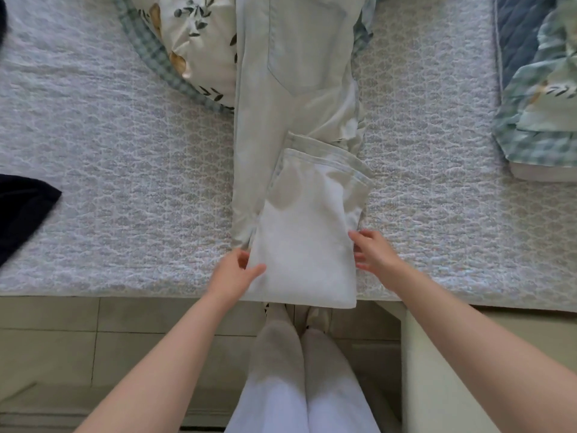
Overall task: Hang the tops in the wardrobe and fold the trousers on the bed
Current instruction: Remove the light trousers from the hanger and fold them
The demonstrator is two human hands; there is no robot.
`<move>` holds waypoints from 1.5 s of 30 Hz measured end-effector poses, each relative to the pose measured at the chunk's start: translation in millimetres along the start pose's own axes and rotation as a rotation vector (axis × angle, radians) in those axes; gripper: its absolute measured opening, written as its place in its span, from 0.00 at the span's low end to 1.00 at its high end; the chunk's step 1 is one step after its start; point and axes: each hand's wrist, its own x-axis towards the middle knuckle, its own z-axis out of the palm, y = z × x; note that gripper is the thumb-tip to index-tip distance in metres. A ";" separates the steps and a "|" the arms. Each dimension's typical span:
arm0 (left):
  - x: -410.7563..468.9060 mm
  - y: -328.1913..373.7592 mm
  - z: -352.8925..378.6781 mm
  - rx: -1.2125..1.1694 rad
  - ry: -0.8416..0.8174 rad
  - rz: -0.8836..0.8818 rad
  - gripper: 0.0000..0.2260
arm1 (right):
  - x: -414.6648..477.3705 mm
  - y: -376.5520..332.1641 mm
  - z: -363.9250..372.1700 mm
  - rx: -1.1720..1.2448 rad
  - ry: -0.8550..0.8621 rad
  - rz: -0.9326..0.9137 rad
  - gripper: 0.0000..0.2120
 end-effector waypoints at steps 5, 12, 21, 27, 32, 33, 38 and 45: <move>-2.7 -15.3 0.9 -0.048 -0.029 0.019 0.06 | 20.2 -26.8 7.6 -0.016 0.118 -0.079 0.14; -12.3 -42.5 -7.3 0.136 -0.240 -0.023 0.03 | 22.0 -26.4 10.5 -0.207 0.221 -0.307 0.09; 28.4 34.7 -20.5 -0.245 -0.062 -0.041 0.22 | 33.6 -37.1 -1.9 -0.134 0.301 -0.315 0.13; 35.6 74.9 -23.1 -0.256 0.029 0.174 0.11 | 42.3 -50.6 -5.7 -0.169 0.318 -0.359 0.07; 51.8 97.8 -32.1 -0.220 0.125 0.331 0.04 | 48.2 -61.9 -21.1 0.171 0.362 -0.430 0.04; 58.1 95.9 -32.4 -0.189 0.161 0.312 0.03 | 51.7 -64.2 -22.4 0.225 0.374 -0.396 0.04; 70.7 54.8 -21.6 -0.064 0.073 0.050 0.08 | 70.5 -71.2 -22.4 0.181 0.227 -0.148 0.12; 21.5 9.3 -1.5 0.084 -0.009 0.000 0.19 | 66.9 -74.7 -23.6 0.189 0.101 -0.127 0.20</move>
